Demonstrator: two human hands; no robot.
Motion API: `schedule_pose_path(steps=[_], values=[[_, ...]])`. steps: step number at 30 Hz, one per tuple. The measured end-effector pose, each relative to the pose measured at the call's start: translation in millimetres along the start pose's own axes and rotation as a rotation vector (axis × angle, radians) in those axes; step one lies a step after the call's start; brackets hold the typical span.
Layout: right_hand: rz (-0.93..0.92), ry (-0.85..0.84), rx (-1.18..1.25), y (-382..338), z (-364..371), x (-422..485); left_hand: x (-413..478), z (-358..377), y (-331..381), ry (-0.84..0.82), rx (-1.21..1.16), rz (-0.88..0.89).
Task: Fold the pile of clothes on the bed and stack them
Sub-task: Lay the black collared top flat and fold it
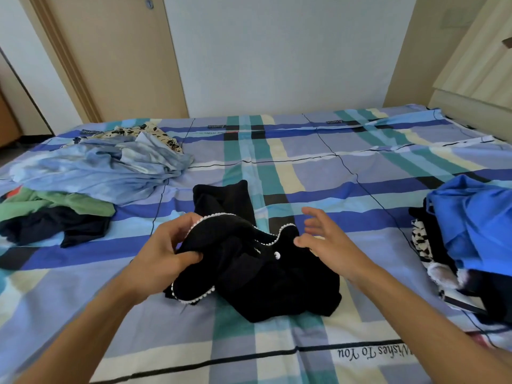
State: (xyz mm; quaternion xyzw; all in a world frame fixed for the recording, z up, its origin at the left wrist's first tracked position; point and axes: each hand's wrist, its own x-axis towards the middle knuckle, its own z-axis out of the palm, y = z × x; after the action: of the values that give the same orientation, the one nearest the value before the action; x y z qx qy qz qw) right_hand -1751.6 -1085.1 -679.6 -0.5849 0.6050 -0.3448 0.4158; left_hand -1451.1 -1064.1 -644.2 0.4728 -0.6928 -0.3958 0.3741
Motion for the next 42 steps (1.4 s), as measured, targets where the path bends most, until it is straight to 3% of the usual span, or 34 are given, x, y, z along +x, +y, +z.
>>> schedule_pose_path(steps=[3,6,8,10,12,14,17,20,24,26,28,30,32,34,36,40,42], values=[[0.114,-0.018,0.022,3.0,17.8,4.3,-3.8,1.4,12.5,-0.184,-0.058,0.103],[0.205,-0.012,-0.034,8.5,24.0,9.9,-5.5,0.7,15.8,-0.165,-0.06,0.148],[0.232,-0.041,0.018,7.5,16.1,14.2,-4.4,-4.2,11.9,0.017,0.126,0.156],[0.194,-0.022,0.088,0.8,-0.9,14.6,-0.4,-17.5,5.2,0.353,0.464,0.157],[0.12,0.08,0.209,-7.3,-21.5,13.8,2.8,-32.3,1.1,0.622,0.698,0.049],[0.0,0.126,0.363,-13.9,-38.4,11.9,4.3,-40.3,0.0,0.698,0.873,-0.145],[-0.115,0.102,0.417,-16.5,-46.8,5.3,4.5,-40.2,8.8,0.683,1.012,-0.372],[-0.106,0.063,0.387,-12.1,-45.0,1.9,8.4,-43.0,11.0,0.499,0.719,-0.41],[-0.053,0.028,0.249,-11.3,-39.9,-0.6,5.7,-45.4,31.5,0.171,-0.287,-0.582],[-0.031,0.045,0.297,-13.8,-35.0,-2.5,7.3,-49.7,33.4,0.133,-0.664,-0.464],[-0.009,0.054,0.38,-14.0,-30.4,-2.5,10.4,-52.1,28.4,0.086,-0.858,-0.232],[0.024,0.049,0.408,-9.9,-25.1,-0.8,17.8,-52.1,-0.9,0.118,-0.647,-0.174],[0.057,0.042,0.347,-3.0,-19.8,1.3,19.8,-45.8,-30.6,0.121,-0.139,-0.261],[0.071,0.037,0.261,2.2,-15.5,2.2,17.9,-29.7,-47.8,-0.022,0.211,-0.377],[0.073,-0.019,0.213,7.0,-15.8,2.4,18.4,-11.9,-48.0,-0.021,0.289,-0.397],[0.112,-0.201,0.093,14.8,-23.9,-0.7,26.6,2.5,-33.1,0.133,0.116,-0.395],[0.145,-0.219,0.073,16.2,-20.6,-2.8,29.6,4.0,-29.6,0.118,0.203,-0.392]])
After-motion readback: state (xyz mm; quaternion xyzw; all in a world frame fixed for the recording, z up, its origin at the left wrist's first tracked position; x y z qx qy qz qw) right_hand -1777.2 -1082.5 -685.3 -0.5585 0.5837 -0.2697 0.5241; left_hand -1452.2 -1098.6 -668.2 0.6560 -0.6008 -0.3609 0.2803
